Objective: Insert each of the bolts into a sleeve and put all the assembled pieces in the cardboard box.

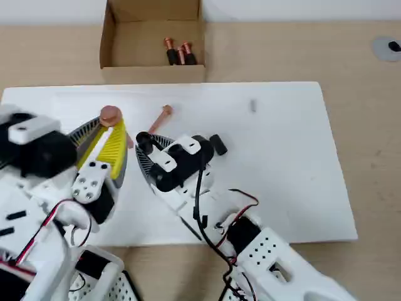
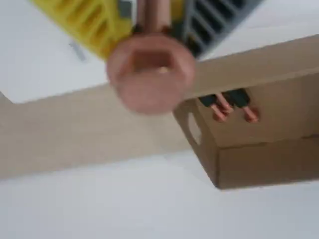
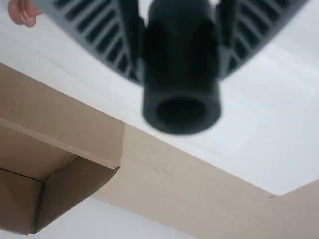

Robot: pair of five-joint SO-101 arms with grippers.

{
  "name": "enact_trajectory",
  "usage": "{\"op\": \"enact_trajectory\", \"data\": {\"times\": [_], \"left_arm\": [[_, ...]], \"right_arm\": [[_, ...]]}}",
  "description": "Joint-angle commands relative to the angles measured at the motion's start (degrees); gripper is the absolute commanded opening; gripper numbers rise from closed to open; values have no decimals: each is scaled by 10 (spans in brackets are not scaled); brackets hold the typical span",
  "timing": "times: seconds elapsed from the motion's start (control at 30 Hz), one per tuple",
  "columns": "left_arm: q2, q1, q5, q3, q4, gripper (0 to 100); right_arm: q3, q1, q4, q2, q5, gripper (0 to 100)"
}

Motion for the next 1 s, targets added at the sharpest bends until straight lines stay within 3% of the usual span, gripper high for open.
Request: {"op": "enact_trajectory", "data": {"times": [0.0,0.17,0.4,0.8,0.97], "left_arm": [[12,9,-14,-21,-2,7],[9,8,-48,7,-36,7],[9,5,-55,11,-33,7],[8,2,-54,10,68,6],[7,-19,-52,10,47,6]], "right_arm": [[-2,-25,-15,-15,-4,9],[-16,-74,-17,-15,-3,9],[-26,-73,-15,-14,-3,9],[-27,-71,-17,-15,-3,9],[-27,-71,-17,-15,-3,9]]}}
